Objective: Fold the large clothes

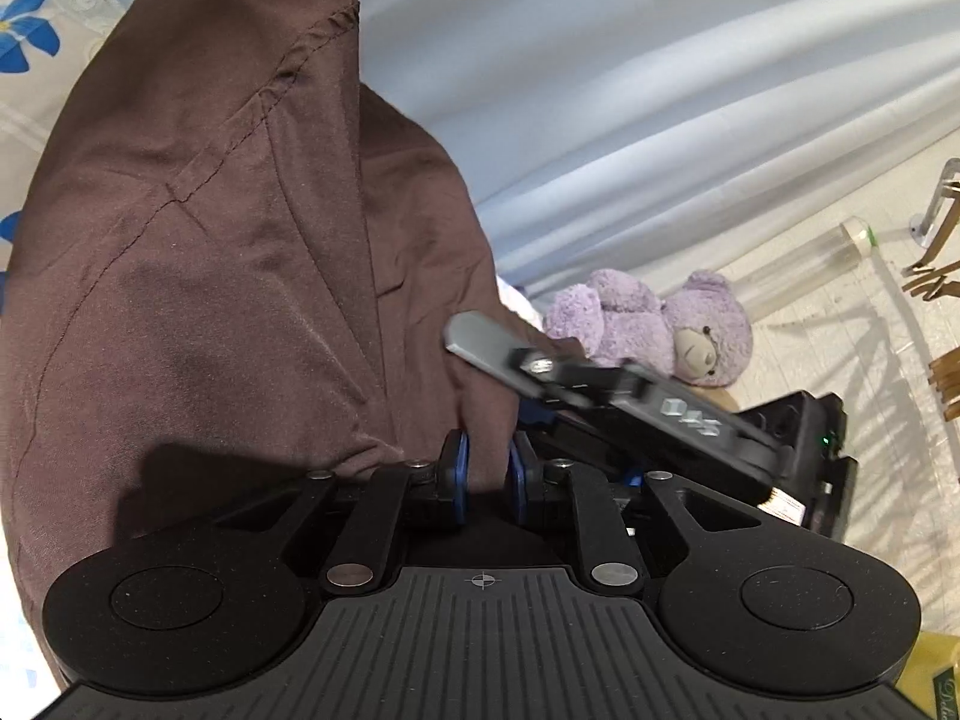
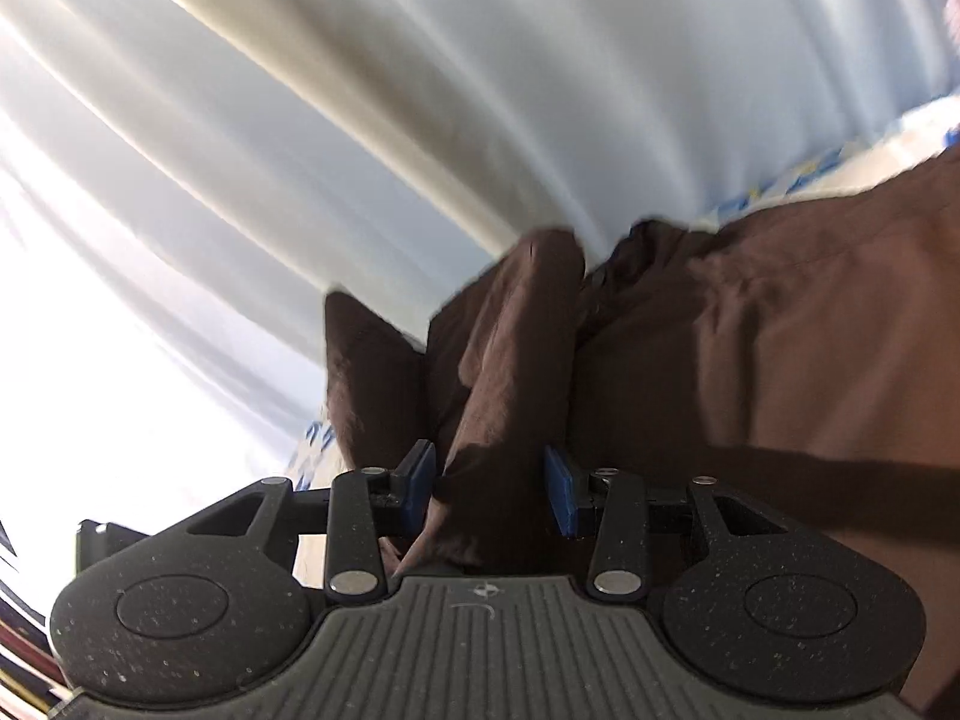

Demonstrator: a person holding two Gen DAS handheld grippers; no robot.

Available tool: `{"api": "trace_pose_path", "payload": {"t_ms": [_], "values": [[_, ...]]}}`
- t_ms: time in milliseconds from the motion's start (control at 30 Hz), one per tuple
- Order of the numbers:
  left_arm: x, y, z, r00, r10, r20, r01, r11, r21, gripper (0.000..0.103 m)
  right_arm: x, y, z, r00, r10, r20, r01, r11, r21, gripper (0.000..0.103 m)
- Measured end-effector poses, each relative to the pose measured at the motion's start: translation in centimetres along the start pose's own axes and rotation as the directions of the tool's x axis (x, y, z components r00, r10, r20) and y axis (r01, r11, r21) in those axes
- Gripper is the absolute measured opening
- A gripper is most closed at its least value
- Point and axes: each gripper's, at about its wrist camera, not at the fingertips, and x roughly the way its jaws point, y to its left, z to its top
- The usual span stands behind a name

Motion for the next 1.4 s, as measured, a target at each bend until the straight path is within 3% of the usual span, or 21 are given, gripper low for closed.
{"api": "trace_pose_path", "payload": {"t_ms": [67,100,133,200,267,333,400,433,467,533,600,700,800,900,967,1000,1133,1233,1267,1333,1400], "values": [[-0.8,-0.7,0.1,1.0,0.026,0.001,-0.026,1.0,0.005,0.024,1.3,-0.2,-0.1,0.999,-0.044,-0.029,0.043,0.999,-0.01,0.02],[-1.7,-1.3,0.1,0.999,0.028,0.014,-0.029,1.0,0.012,0.033,1.8,-0.4,-0.3,0.996,-0.085,-0.04,0.085,0.996,-0.024,0.019],[-2.8,-1.9,0.1,0.999,0.025,0.038,-0.027,0.999,0.034,0.05,2.1,-0.4,-0.3,0.993,-0.107,-0.05,0.106,0.994,-0.029,0.017],[-5.6,-2.8,0.1,0.989,0.056,0.136,-0.068,0.994,0.083,0.065,2.1,-1.0,-0.8,0.992,-0.112,-0.056,0.111,0.994,-0.024,0.016],[-8.1,-2.6,0.5,0.959,0.142,0.245,-0.169,0.981,0.094,0.066,2.2,-1.3,-0.8,0.993,-0.1,-0.054,0.099,0.995,-0.018,0.016],[-9.5,-0.7,1.4,0.906,0.266,0.328,-0.288,0.957,0.019,0.071,2.1,-1.5,-0.8,0.994,-0.095,-0.056,0.094,0.995,-0.016,0.016],[-9.6,2.3,2.1,0.86,0.375,0.347,-0.365,0.926,-0.096,0.07,2.1,-1.9,-0.9,0.995,-0.088,-0.055,0.087,0.996,-0.017,0.016],[-9.3,3.9,2.4,0.845,0.42,0.332,-0.391,0.908,-0.153,0.07,2.0,-1.8,-0.8,0.995,-0.081,-0.052,0.081,0.997,-0.013,0.016],[-8.8,5.3,2.5,0.843,0.443,0.307,-0.398,0.895,-0.2,0.07,1.9,-1.9,-0.9,0.996,-0.072,-0.049,0.072,0.997,-0.005,0.016],[-7.6,7.7,2.5,0.874,0.406,0.267,-0.334,0.901,-0.276,0.07,1.7,-2.4,-0.8,0.997,-0.053,-0.05,0.053,0.999,0.01,0.016],[-7.0,9.1,2.4,0.903,0.332,0.274,-0.236,0.914,-0.33,0.07,1.7,-2.7,-0.7,0.998,-0.016,-0.054,0.017,1.0,0.025,0.021],[-7.1,10.2,2.2,0.919,0.279,0.278,-0.165,0.914,-0.37,0.07,1.1,-3.4,-0.3,0.997,0.058,-0.045,-0.054,0.995,0.084,0.025],[-7.5,10.2,2.1,0.915,0.295,0.273,-0.19,0.916,-0.353,0.07,-1.7,-5.1,-0.2,0.991,0.122,0.059,-0.13,0.976,0.173,0.033],[-7.8,9.7,2.1,0.904,0.324,0.279,-0.226,0.916,-0.332,0.071,-3.8,-6.4,-0.8,0.991,0.031,0.131,-0.056,0.979,0.197,0.033],[-7.8,9.7,2.0,0.905,0.324,0.276,-0.226,0.915,-0.333,0.072,-3.1,-5.8,-1.3,0.995,-0.053,0.081,0.042,0.99,0.133,0.026],[-7.6,9.7,1.9,0.91,0.313,0.271,-0.213,0.916,-0.341,0.072,-2.6,-5.4,-1.6,0.996,-0.061,0.063,0.054,0.993,0.107,0.024],[-6.5,9.4,2.0,0.936,0.228,0.268,-0.132,0.933,-0.335,0.069,-0.6,-2.9,-2.0,0.999,-0.027,0.044,0.026,0.999,0.019,0.023],[-5.8,7.8,2.2,0.94,0.231,0.253,-0.163,0.951,-0.264,0.069,1.5,-1.1,-2.0,0.999,-0.044,0.009,0.045,0.997,-0.063,0.021],[-5.5,7.4,2.2,0.94,0.235,0.246,-0.172,0.952,-0.251,0.069,2.1,-0.8,-2.1,0.999,-0.036,-0.009,0.035,0.998,-0.061,0.016],[-5.3,6.3,2.3,0.934,0.27,0.233,-0.221,0.951,-0.217,0.069,3.1,-0.3,-2.2,0.998,0.043,-0.052,-0.046,0.997,-0.058,0.003],[-5.2,5.1,2.3,0.926,0.299,0.229,-0.259,0.948,-0.186,0.068,3.5,0.3,-2.4,0.995,0.07,-0.069,-0.075,0.995,-0.072,0.003]]}}
